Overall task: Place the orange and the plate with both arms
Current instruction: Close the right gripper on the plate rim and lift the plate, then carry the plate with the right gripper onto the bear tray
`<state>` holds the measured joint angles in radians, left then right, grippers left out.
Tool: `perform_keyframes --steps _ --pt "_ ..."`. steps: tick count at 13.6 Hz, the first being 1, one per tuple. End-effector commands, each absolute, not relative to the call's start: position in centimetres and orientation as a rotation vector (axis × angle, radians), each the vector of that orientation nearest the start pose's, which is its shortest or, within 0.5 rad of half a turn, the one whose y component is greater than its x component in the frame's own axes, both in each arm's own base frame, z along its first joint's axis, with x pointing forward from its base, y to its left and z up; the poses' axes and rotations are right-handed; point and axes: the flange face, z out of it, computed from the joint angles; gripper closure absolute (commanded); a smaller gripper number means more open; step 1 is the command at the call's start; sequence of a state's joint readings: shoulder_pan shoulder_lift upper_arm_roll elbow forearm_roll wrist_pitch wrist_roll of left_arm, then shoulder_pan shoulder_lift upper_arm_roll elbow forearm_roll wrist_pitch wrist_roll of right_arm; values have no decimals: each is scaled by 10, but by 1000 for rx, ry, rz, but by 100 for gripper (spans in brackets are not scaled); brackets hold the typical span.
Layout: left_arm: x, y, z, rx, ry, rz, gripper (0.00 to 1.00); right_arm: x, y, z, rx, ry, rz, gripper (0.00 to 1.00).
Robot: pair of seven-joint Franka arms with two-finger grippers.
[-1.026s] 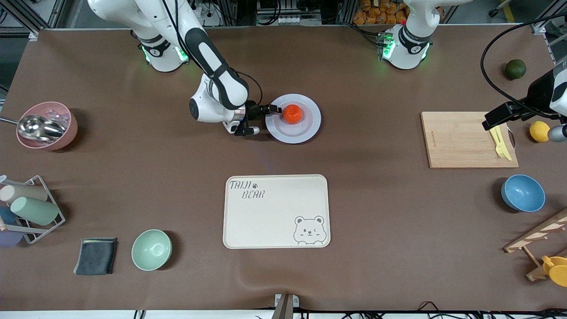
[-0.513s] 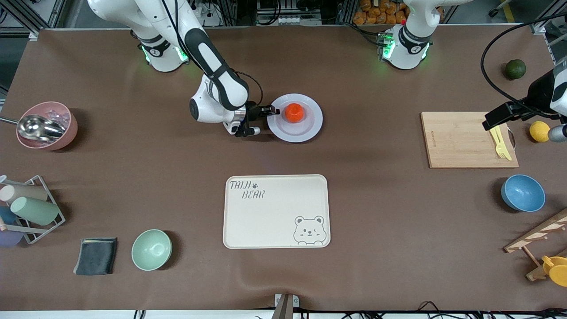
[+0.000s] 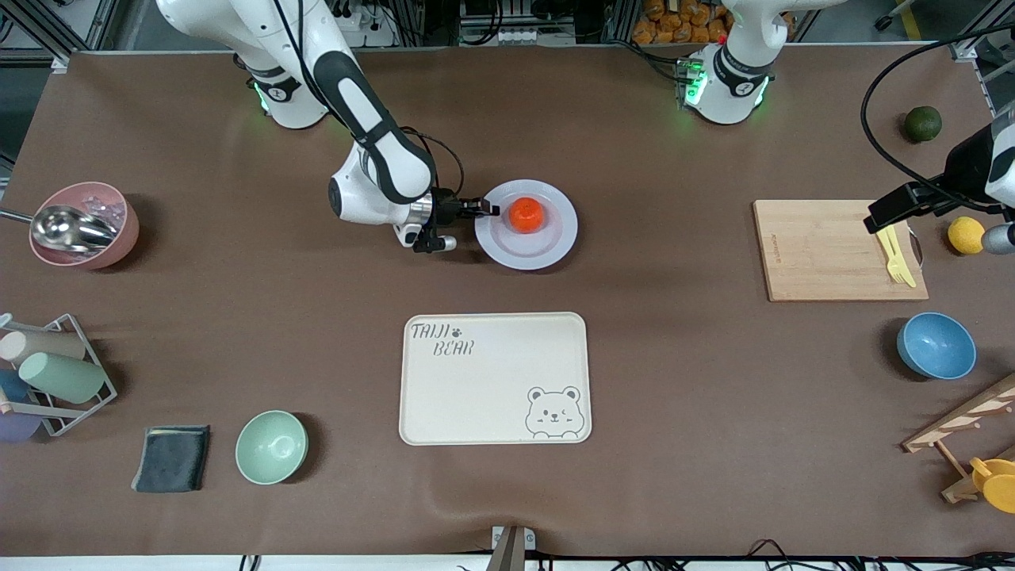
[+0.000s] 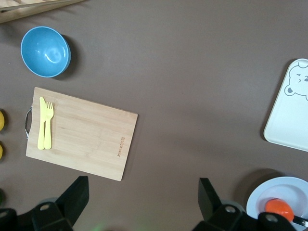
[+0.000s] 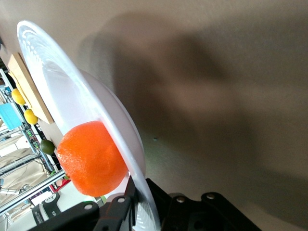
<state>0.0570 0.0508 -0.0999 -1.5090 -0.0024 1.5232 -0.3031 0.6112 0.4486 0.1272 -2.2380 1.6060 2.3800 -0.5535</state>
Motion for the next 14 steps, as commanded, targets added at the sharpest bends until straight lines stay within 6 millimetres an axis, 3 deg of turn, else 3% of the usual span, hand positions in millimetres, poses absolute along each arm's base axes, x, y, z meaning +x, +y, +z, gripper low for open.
perform_keyframes --steps 1,6,10,14 --pt "557 -21 626 -3134 -405 69 0 383 352 171 -2168 208 361 100" --pt "557 -22 626 -3134 -402 69 0 426 347 192 -2075 276 300 100" --pt "557 -21 626 -3134 -405 69 0 452 358 211 -2035 385 313 100" --pt "557 -21 627 -3135 -397 64 0 487 357 211 -2008 428 289 100"
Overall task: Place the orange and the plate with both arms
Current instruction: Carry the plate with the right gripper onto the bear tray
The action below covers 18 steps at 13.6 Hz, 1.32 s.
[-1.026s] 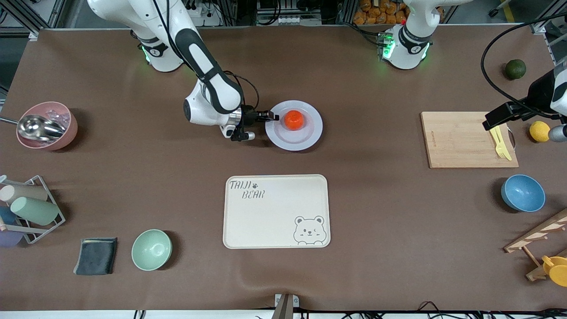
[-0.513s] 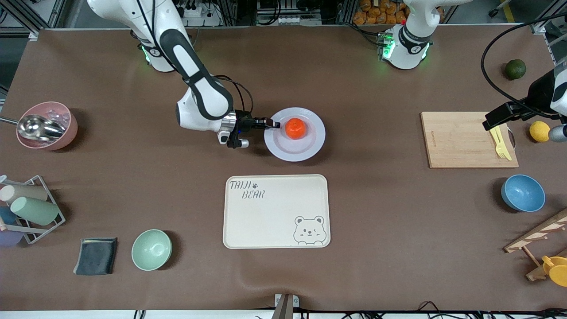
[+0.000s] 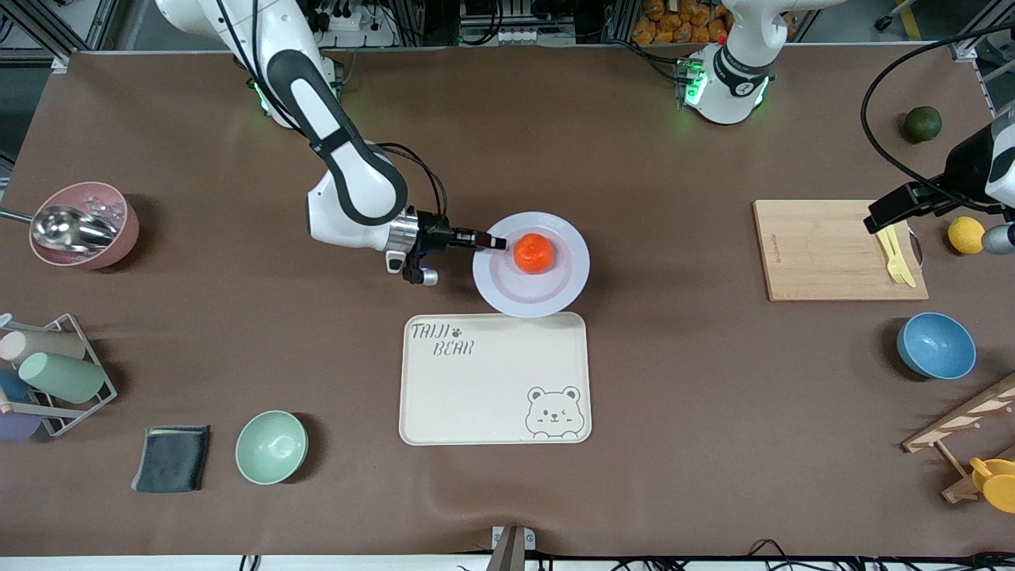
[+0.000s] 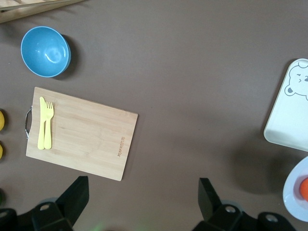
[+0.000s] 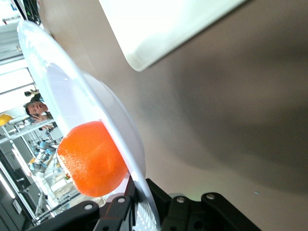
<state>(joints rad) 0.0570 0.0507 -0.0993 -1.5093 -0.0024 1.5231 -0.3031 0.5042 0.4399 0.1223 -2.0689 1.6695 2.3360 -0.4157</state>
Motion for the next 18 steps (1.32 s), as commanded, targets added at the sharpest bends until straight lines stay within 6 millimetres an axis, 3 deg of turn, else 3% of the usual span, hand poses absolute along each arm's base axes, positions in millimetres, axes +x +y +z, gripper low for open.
perform_keyframes --steps 1,5,9,18 --pt "557 -21 627 -3135 -397 64 0 495 357 207 -2004 434 282 100" --pt "557 -21 627 -3135 -397 64 0 536 360 200 -1986 455 220 100" --pt "557 -22 628 -3136 -395 61 0 576 346 215 -2086 471 216 100" --pt "559 -21 624 -3135 -397 71 0 596 345 176 -2126 519 248 100"
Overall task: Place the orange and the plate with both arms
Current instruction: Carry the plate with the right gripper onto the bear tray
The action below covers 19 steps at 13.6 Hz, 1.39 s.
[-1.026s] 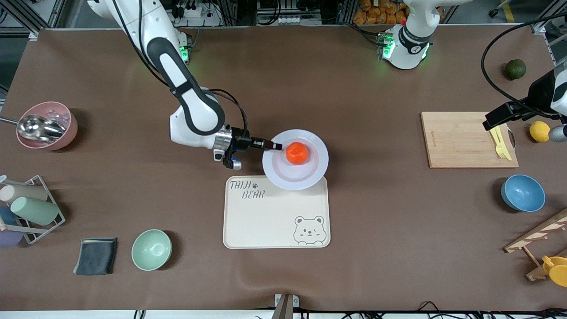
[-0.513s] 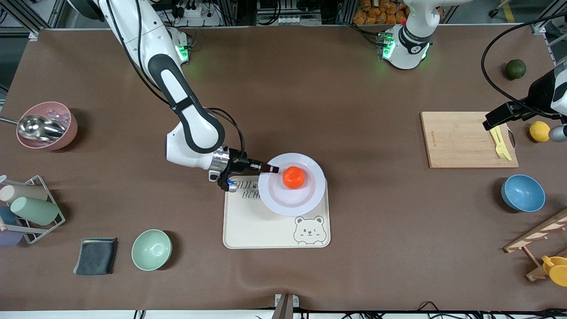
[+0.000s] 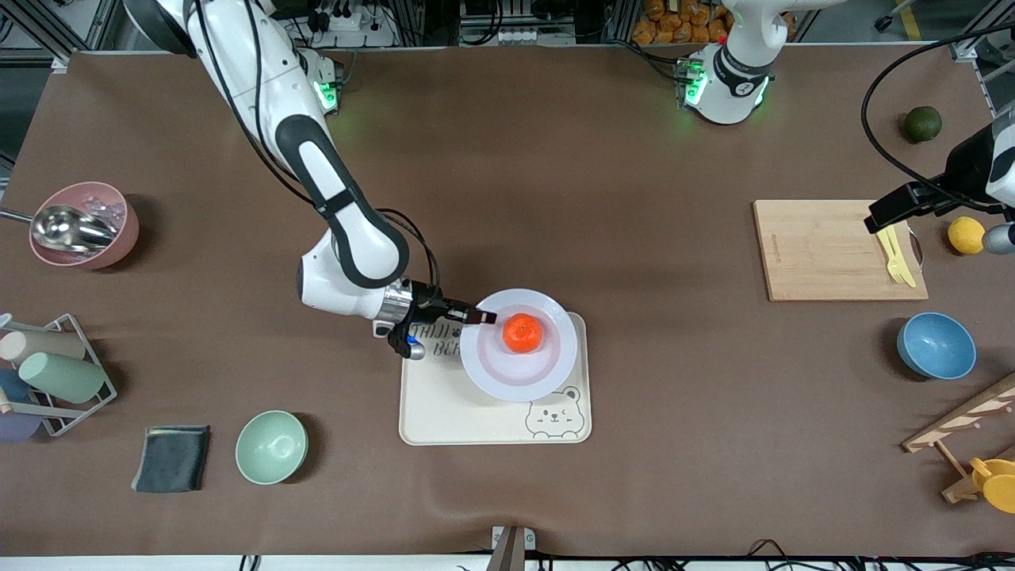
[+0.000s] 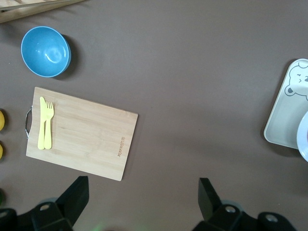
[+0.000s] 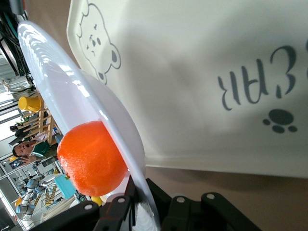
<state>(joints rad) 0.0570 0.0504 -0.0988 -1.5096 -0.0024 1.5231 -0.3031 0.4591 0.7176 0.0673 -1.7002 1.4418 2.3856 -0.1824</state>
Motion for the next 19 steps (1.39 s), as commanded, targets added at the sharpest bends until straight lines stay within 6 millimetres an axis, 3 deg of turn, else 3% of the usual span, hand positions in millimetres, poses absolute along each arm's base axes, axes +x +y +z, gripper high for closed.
perform_keyframes --steps 1,11,14,18,19 --pt "559 -20 624 -3135 -395 71 0 596 345 174 -2126 521 250 100" --pt "559 -20 623 -3135 -395 73 0 617 335 138 -2144 501 208 100" --pt "559 -20 624 -3136 -393 71 0 618 334 138 -2144 498 204 100" --pt "558 -20 625 -3136 -393 71 0 625 319 134 -2174 460 153 100" --pt "558 -18 626 -3135 -395 68 0 625 318 133 -2179 449 146 82"
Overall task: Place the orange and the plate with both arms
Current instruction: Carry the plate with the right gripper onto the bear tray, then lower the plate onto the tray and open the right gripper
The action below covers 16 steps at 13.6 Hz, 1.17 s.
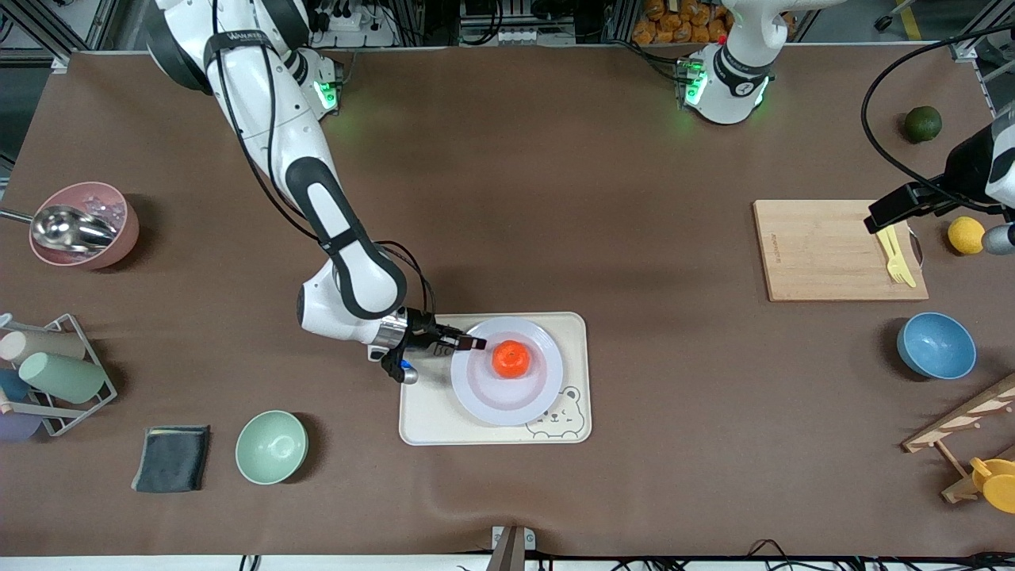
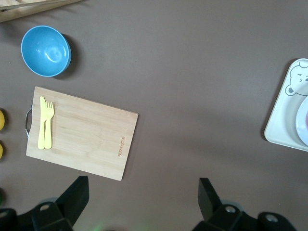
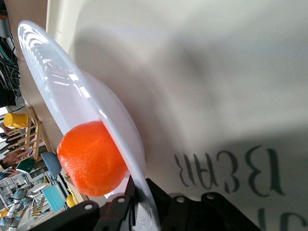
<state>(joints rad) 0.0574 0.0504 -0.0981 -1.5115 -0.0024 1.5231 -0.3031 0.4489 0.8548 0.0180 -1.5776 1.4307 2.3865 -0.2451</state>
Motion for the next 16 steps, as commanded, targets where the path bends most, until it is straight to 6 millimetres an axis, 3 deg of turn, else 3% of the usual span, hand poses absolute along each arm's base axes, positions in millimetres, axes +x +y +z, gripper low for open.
perform_keyframes --steps 1,2,8,13,16 --pt "558 -17 626 -3134 -395 68 0 625 318 133 -2181 444 145 26" --pt "558 -13 626 -3133 -407 65 0 624 319 133 -2183 437 142 0" --pt "558 -12 626 -3133 -409 65 0 629 318 144 -2182 431 126 0" --pt "558 -12 626 -3133 -407 65 0 633 302 162 -2199 425 102 0" --pt "557 -12 627 -3133 -407 63 0 631 294 182 -2235 379 83 0"
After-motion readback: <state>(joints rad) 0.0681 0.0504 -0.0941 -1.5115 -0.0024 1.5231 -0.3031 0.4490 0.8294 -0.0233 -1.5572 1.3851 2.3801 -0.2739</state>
